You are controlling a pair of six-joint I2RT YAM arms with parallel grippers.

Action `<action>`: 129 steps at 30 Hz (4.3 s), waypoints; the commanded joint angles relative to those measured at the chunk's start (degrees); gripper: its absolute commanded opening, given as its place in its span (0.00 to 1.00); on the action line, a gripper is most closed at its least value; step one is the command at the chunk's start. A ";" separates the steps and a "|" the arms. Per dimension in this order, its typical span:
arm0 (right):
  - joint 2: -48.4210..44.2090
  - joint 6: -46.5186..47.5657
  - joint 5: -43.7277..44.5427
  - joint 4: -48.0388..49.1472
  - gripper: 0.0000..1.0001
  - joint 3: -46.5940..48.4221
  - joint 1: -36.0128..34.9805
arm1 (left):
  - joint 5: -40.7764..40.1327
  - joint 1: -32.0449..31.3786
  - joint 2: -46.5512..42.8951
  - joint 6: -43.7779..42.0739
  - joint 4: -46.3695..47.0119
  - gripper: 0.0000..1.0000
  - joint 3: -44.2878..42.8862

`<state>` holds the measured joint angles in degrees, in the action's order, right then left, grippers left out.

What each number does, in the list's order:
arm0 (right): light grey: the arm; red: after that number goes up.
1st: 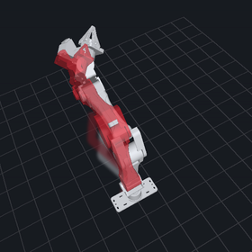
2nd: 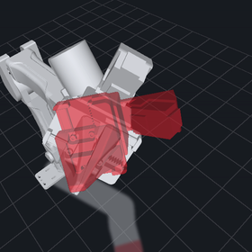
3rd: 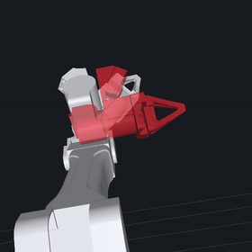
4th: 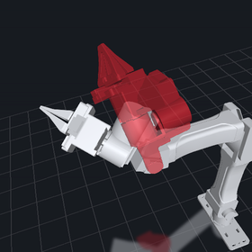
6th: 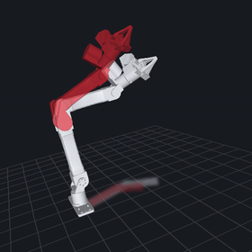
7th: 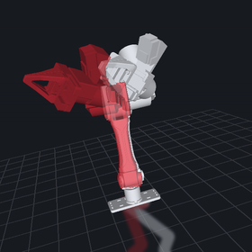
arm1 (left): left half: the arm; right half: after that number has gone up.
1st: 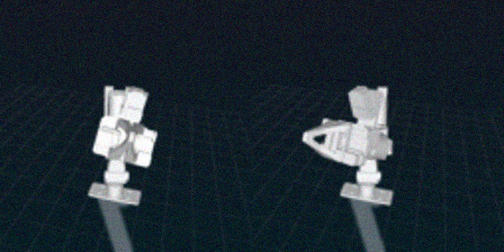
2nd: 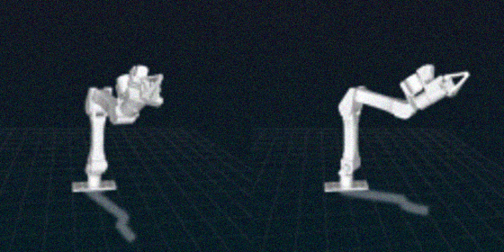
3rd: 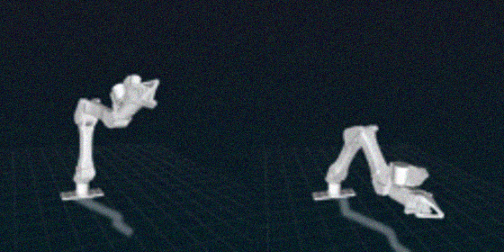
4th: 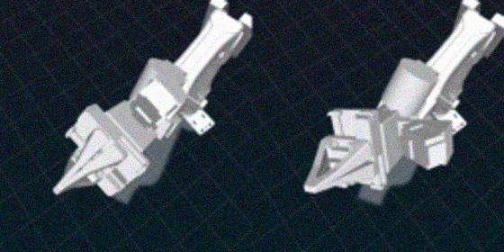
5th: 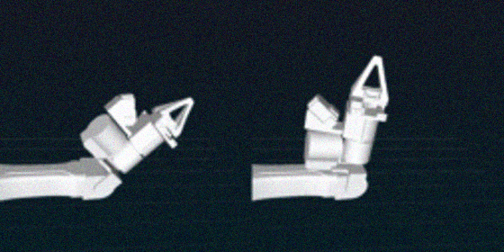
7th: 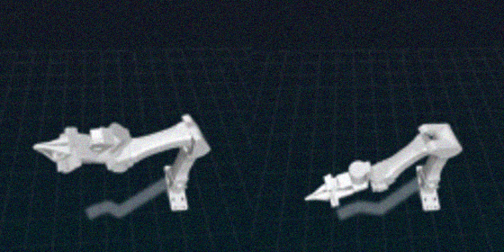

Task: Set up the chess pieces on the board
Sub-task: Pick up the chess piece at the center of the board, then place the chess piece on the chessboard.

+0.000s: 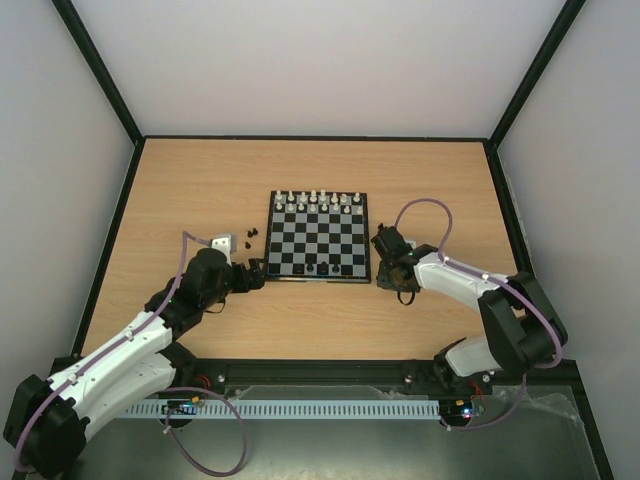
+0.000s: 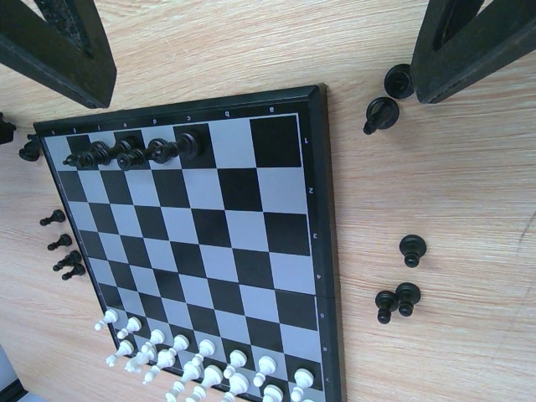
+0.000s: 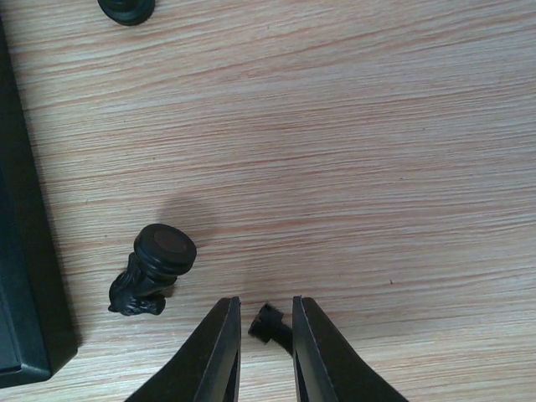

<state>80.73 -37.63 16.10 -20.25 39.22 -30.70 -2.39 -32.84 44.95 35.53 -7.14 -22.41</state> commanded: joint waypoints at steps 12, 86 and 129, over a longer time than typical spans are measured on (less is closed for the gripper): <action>3.52 0.71 -0.27 -2.18 0.15 1.65 0.13 | -0.24 -0.21 -0.17 -0.12 0.50 1.00 0.52; -14.03 -9.11 -38.27 13.77 0.09 6.74 1.23 | 6.07 -2.99 -13.92 3.22 2.84 1.00 3.19; -2.85 -26.26 -57.80 73.62 0.09 -25.23 17.20 | 3.28 -3.64 -9.93 2.00 2.57 0.99 1.34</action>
<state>75.16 -63.55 -40.51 48.64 15.14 -13.82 1.43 -36.36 34.79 38.33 -5.21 -19.66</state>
